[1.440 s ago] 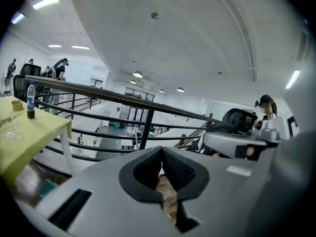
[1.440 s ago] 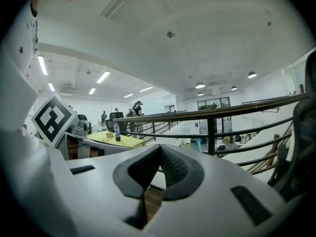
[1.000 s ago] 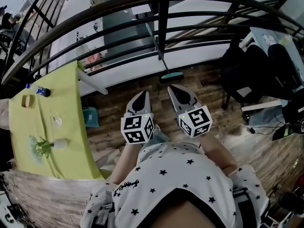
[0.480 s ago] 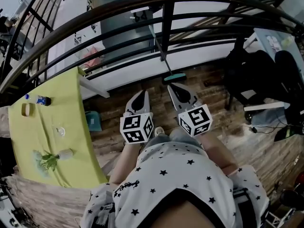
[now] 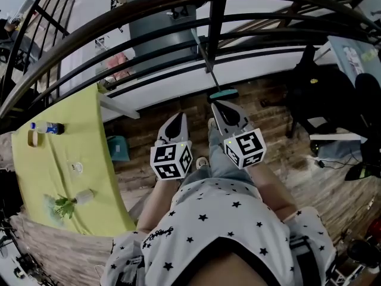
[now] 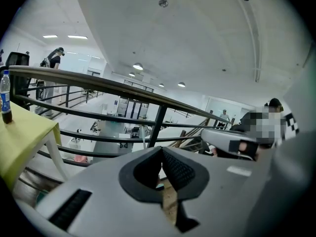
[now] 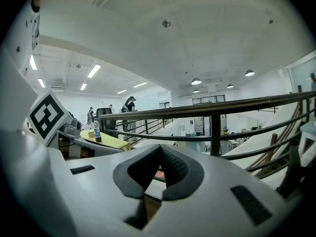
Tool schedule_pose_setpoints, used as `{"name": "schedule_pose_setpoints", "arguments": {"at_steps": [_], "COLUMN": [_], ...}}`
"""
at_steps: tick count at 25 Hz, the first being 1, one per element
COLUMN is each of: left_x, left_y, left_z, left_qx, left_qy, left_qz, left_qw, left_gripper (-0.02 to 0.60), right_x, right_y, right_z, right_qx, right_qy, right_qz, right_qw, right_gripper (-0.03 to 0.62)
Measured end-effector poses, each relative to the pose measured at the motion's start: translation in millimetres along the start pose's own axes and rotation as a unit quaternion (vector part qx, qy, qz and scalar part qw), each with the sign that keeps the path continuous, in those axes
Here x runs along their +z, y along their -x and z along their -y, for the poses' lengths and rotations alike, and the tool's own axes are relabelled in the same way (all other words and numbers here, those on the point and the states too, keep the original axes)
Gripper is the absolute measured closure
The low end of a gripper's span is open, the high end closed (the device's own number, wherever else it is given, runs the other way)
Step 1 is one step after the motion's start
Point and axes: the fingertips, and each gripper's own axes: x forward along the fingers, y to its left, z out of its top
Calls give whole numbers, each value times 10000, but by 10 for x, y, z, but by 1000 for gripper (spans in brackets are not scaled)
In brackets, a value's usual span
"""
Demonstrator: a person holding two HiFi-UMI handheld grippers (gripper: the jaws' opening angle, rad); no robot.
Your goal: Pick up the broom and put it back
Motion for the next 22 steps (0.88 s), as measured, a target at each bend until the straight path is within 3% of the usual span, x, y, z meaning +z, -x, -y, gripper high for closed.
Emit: {"name": "schedule_pose_setpoints", "arguments": {"at_steps": [22], "left_x": [135], "left_y": [-1420], "left_z": [-478], "left_qx": [360], "left_qy": [335], "left_qz": [-207], "left_qw": [9986], "left_gripper": [571], "right_x": [-266], "right_y": [-1468], "right_z": [1246], "right_qx": [174], "right_qy": [80], "right_qz": [-361], "right_qw": [9992], "right_gripper": [600]}}
